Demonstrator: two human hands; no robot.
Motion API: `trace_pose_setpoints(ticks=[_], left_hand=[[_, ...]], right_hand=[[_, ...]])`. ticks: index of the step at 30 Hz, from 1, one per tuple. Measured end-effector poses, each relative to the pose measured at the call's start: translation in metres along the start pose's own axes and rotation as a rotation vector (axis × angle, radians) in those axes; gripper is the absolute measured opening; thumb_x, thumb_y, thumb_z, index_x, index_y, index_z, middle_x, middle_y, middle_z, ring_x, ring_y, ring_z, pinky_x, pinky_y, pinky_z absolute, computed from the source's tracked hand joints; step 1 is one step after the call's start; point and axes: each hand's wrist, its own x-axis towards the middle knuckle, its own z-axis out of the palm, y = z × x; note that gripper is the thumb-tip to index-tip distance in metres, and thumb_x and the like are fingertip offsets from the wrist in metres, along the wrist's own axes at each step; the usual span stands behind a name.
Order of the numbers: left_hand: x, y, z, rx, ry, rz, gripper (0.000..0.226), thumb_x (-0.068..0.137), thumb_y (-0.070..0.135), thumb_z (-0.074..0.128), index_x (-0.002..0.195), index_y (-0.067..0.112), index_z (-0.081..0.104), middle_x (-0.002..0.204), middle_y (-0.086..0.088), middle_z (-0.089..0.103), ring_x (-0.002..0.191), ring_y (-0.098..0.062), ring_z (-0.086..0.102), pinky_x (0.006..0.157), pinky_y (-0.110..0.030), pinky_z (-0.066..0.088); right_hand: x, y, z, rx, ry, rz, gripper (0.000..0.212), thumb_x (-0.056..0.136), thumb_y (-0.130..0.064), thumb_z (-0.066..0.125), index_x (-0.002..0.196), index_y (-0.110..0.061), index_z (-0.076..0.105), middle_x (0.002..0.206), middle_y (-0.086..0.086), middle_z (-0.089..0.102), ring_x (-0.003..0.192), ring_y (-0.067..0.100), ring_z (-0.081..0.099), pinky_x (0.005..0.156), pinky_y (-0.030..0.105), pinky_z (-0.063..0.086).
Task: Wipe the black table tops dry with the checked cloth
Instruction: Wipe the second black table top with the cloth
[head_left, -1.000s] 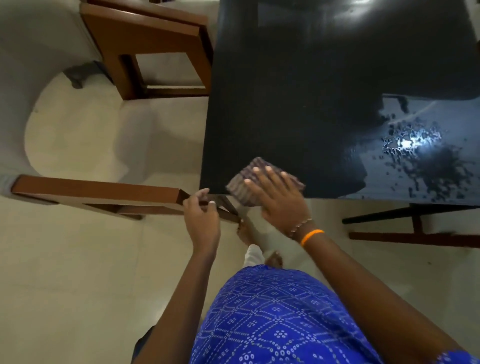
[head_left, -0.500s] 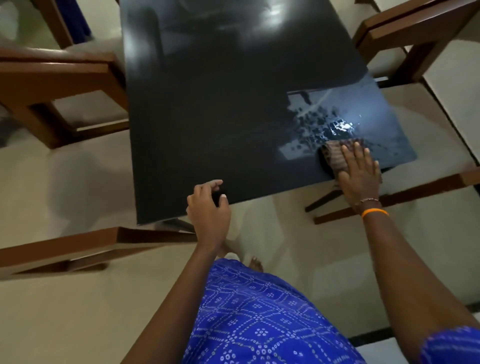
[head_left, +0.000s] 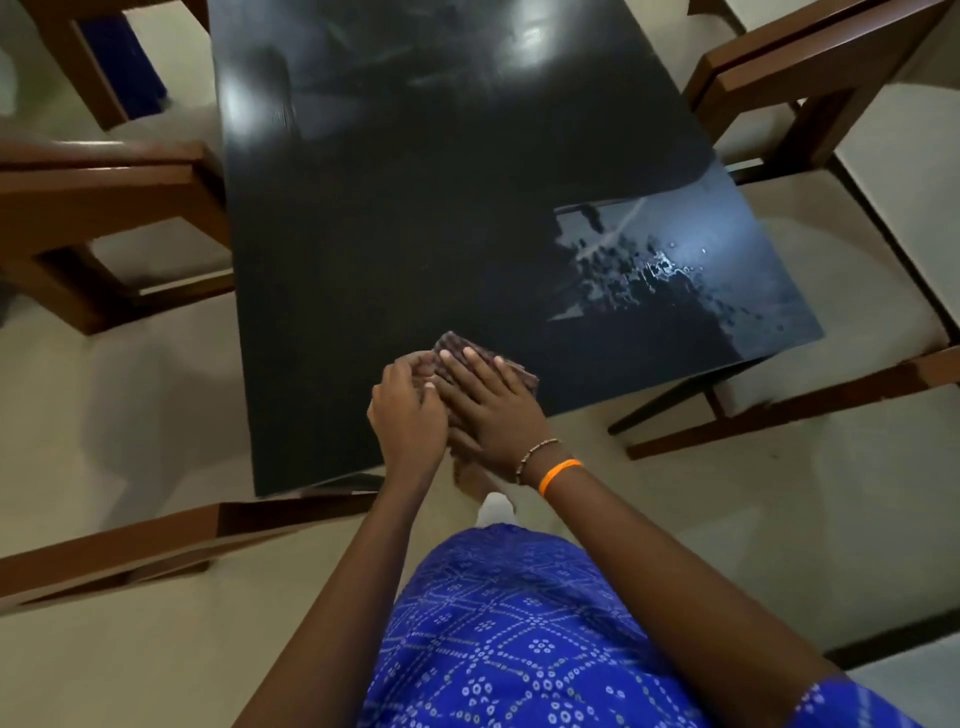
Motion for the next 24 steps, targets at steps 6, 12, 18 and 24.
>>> trace_pose_setpoints(ticks=[6,12,18,24], left_hand=[[0.023,0.007,0.013,0.052,-0.053,0.044,0.031,0.089,0.009,0.053,0.118,0.019,0.054,0.12,0.002,0.053,0.108,-0.007,0.048,0.09,-0.022,0.041],[0.027,0.007,0.024,0.243,-0.087,0.165,0.041,0.088,0.011,0.055,0.128,0.016,0.048,0.134,-0.001,0.049,0.125,-0.013,0.042,0.095,-0.017,0.028],[0.043,0.005,0.015,0.169,-0.06,0.06,0.046,0.09,0.006,0.049,0.133,0.023,0.044,0.132,0.005,0.053,0.116,-0.007,0.05,0.09,-0.018,0.034],[0.061,0.001,-0.005,-0.129,0.123,-0.038,0.043,0.082,-0.007,0.039,0.11,0.023,0.051,0.107,0.001,0.055,0.102,-0.017,0.053,0.09,-0.036,0.047]], right_hand=[[-0.018,0.131,-0.041,-0.063,0.055,0.396,0.063,0.089,-0.047,0.034,0.148,-0.031,0.017,0.159,0.001,0.011,0.147,0.026,0.008,0.117,0.045,0.008],[-0.033,0.217,-0.066,-0.011,0.15,0.8,0.066,0.087,-0.043,0.033,0.149,-0.024,0.019,0.16,0.008,0.009,0.146,0.032,0.008,0.117,0.052,0.007],[0.032,0.14,-0.045,0.044,0.209,0.825,0.067,0.092,-0.044,0.04,0.149,-0.026,0.01,0.16,0.009,0.003,0.146,0.035,0.0,0.116,0.056,-0.001],[0.127,0.014,-0.024,0.038,0.015,0.196,0.06,0.094,-0.046,0.034,0.148,-0.032,0.012,0.16,0.006,0.0,0.147,0.031,-0.004,0.116,0.05,-0.007]])
